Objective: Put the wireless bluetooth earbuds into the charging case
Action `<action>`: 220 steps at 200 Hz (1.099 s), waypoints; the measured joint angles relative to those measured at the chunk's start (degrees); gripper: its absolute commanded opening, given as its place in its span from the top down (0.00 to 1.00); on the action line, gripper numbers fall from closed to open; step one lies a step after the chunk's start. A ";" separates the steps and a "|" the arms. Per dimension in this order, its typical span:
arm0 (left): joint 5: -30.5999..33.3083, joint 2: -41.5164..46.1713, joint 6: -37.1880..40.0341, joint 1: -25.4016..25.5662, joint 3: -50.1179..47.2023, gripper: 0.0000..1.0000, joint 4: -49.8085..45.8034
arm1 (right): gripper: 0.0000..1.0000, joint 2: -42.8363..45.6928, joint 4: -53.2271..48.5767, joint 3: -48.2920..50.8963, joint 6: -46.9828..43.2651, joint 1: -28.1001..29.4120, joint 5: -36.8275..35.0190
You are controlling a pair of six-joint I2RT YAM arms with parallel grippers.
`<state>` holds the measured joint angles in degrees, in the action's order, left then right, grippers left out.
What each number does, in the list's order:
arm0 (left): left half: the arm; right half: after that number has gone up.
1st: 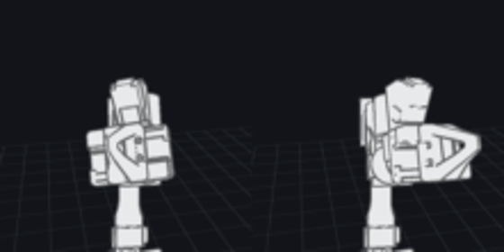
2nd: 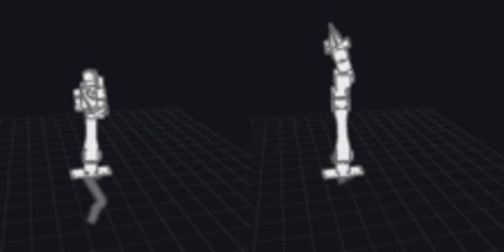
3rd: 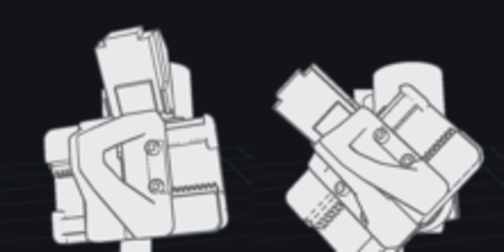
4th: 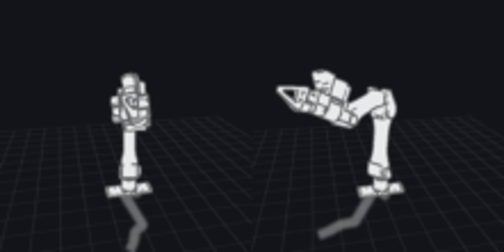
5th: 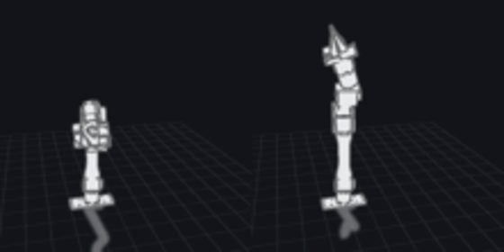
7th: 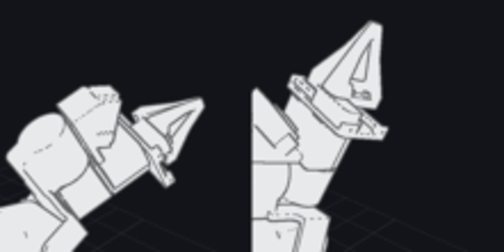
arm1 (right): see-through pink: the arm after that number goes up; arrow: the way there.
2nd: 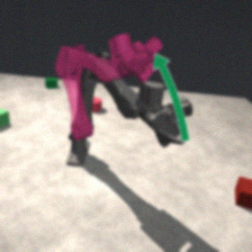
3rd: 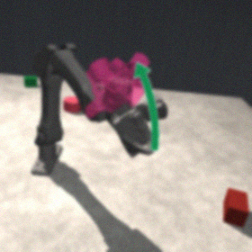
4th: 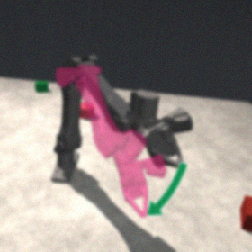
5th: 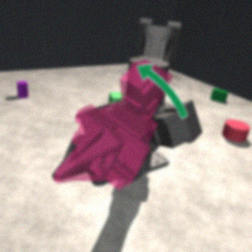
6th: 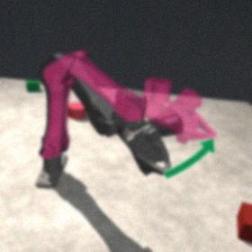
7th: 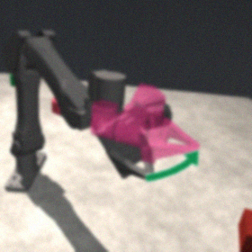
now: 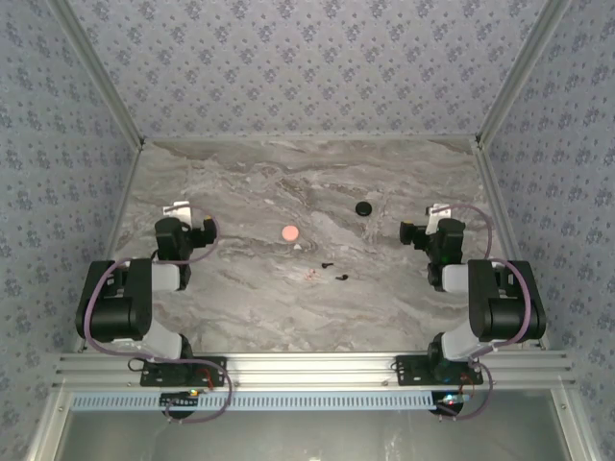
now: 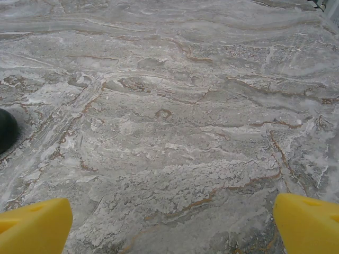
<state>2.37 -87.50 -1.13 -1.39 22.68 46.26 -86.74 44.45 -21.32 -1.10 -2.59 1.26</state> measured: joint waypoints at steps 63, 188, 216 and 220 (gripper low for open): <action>0.00 0.02 0.00 0.00 0.00 0.01 0.00 | 0.00 0.00 0.00 0.00 0.00 0.00 0.00; 0.68 0.46 -0.17 0.04 0.15 0.01 -1.64 | 0.00 0.85 -2.34 -1.36 0.02 0.20 -1.29; 3.32 5.62 -1.55 0.26 0.13 0.01 -5.38 | 0.00 5.62 -7.37 -1.90 0.61 0.68 -3.54; 3.61 6.88 -1.99 0.26 0.20 0.01 -6.60 | 0.00 6.62 -9.22 -2.38 0.96 0.76 -3.89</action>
<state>5.98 -80.62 -3.11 -1.13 22.87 39.66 -80.12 35.22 -23.70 -0.14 -1.83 -2.63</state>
